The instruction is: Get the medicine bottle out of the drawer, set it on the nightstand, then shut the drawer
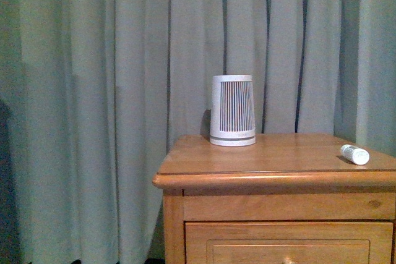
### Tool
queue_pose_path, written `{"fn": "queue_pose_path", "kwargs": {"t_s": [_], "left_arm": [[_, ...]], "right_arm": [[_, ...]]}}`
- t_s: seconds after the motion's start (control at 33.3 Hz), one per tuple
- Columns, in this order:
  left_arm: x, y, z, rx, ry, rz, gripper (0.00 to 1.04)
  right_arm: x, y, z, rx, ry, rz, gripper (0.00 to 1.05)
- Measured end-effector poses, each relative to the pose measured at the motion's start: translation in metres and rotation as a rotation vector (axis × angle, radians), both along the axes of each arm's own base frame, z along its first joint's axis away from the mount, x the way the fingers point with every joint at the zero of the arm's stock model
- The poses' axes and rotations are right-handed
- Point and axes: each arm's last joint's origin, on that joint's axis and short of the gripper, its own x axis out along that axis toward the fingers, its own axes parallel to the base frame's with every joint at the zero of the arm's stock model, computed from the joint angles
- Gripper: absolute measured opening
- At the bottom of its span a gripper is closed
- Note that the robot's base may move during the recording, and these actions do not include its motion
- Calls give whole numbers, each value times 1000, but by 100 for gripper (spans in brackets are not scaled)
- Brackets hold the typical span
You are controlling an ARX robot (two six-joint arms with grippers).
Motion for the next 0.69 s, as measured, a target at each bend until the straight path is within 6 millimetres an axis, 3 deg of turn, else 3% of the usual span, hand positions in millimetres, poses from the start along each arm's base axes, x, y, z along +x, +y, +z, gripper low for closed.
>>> {"fn": "queue_pose_path", "kwargs": {"t_s": [0.15,0.36,0.69], "left_arm": [[0,0,0,0,0,0,98],[0,0,0,0,0,0,98],[0,0,0,0,0,0,98]], "right_arm": [[-4,0,-10,-12,2,24,38],[-8,0,-16,-16,-2,26,2],[-19,0,-31,-18,22,27,3]]}}
